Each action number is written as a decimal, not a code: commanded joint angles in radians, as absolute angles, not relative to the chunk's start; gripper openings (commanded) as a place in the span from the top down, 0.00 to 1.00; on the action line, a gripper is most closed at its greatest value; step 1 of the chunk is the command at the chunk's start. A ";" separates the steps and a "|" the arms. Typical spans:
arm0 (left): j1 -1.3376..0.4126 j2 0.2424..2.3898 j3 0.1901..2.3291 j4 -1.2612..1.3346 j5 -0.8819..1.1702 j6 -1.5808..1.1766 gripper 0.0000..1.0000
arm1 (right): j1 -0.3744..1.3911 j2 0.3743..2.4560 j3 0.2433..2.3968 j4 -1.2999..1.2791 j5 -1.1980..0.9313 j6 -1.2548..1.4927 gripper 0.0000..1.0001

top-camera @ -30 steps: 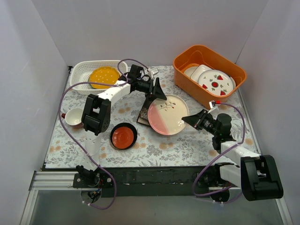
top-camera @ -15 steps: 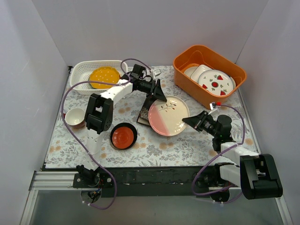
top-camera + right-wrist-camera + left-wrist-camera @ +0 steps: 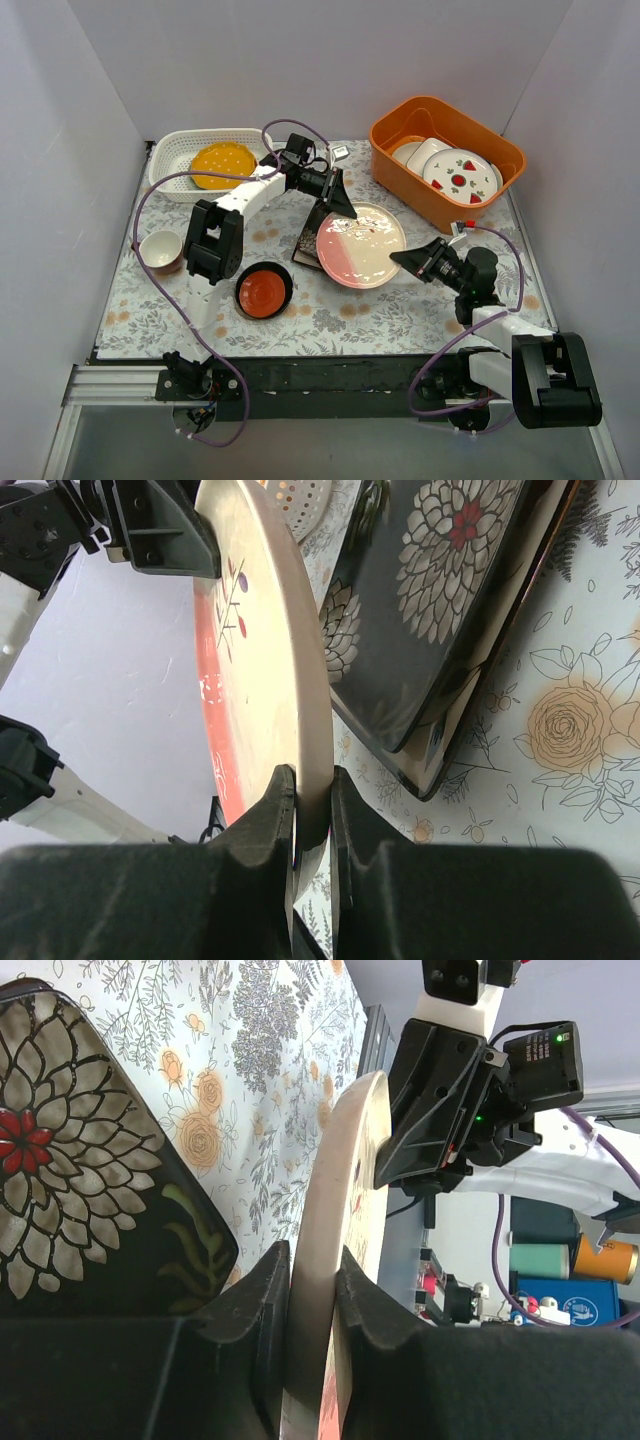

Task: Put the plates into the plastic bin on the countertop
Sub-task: Place the plate in the plastic bin.

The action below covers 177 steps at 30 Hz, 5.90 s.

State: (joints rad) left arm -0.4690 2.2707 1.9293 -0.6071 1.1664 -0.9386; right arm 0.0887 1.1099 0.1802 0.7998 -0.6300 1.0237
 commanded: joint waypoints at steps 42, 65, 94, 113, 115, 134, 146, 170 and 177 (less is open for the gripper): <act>-0.246 2.158 1.809 -0.365 1.256 -1.255 1.00 | 0.074 1.066 0.201 0.790 -0.529 0.856 0.02; -0.149 2.112 1.763 -0.252 1.258 -1.337 1.00 | 0.075 1.111 0.219 0.796 -0.557 0.839 0.02; 0.268 2.068 1.313 1.238 1.226 -2.441 1.00 | 0.075 1.247 0.273 0.839 -0.586 0.830 0.02; 0.367 1.936 1.356 0.376 0.907 -1.821 1.00 | 0.077 1.163 0.282 0.741 -0.561 0.807 0.02; 0.367 1.940 1.367 0.348 0.871 -1.812 1.00 | 0.077 1.160 0.285 0.739 -0.558 0.808 0.02; 0.367 2.063 1.583 0.311 0.782 -1.829 1.00 | 0.077 1.203 0.307 0.755 -0.565 0.813 0.02; 0.380 2.129 1.637 0.302 0.781 -1.783 1.00 | 0.077 1.226 0.296 0.805 -0.578 0.819 0.02; 0.368 2.218 1.718 0.152 0.720 -1.677 1.00 | 0.081 1.278 0.301 0.838 -0.598 0.841 0.02; 0.351 2.244 1.753 0.063 0.667 -1.612 0.98 | 0.083 1.287 0.304 0.836 -0.600 0.838 0.02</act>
